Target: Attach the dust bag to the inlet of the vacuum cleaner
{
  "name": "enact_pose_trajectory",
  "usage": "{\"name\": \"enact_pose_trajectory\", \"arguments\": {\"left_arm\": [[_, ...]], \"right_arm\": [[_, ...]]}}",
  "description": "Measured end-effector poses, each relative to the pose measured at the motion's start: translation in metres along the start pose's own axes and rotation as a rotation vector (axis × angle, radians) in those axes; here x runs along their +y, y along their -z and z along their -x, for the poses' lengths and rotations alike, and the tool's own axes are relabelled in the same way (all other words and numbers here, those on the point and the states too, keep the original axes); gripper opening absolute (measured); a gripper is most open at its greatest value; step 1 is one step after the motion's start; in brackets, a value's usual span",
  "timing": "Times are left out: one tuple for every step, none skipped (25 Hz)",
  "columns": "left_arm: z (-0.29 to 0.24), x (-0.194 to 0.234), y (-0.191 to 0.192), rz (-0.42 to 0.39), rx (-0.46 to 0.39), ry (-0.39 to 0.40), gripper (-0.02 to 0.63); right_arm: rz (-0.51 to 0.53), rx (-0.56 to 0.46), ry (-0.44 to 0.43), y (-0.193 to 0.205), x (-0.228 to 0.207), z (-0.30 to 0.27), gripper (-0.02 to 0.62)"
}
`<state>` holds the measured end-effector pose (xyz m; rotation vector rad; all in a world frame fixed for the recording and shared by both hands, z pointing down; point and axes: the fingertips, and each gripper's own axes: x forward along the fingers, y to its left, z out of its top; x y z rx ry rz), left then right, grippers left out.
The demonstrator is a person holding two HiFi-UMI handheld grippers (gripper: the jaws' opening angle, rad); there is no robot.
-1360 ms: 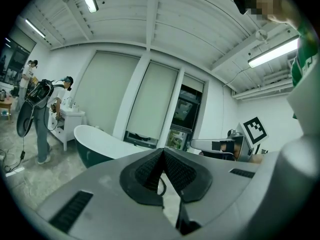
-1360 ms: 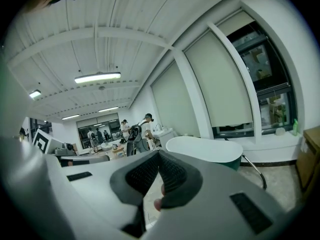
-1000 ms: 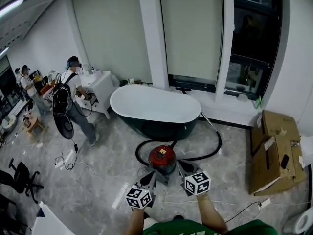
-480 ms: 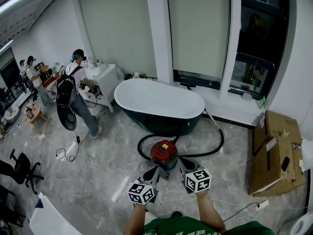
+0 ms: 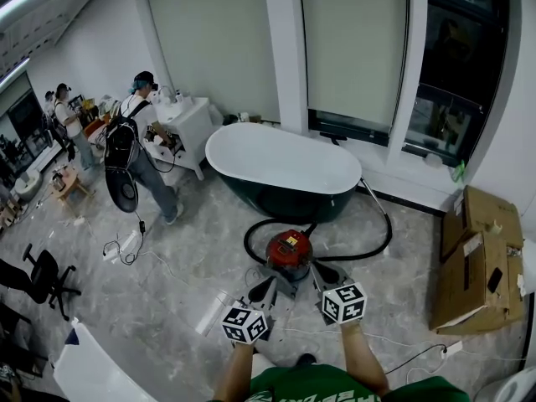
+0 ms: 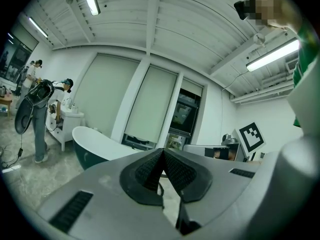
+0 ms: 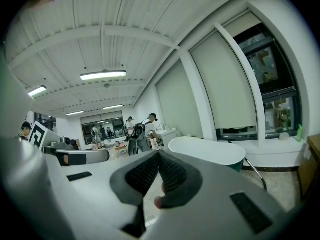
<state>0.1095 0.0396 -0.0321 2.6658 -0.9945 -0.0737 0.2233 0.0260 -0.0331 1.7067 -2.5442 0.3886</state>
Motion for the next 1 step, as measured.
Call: {"name": "enact_pose_trajectory", "arguments": {"left_arm": [[-0.0003, 0.0011, -0.0011, 0.001, -0.002, -0.001, 0.003]], "right_arm": [[0.001, 0.001, 0.0, -0.0001, -0.0003, -0.001, 0.008]]}}
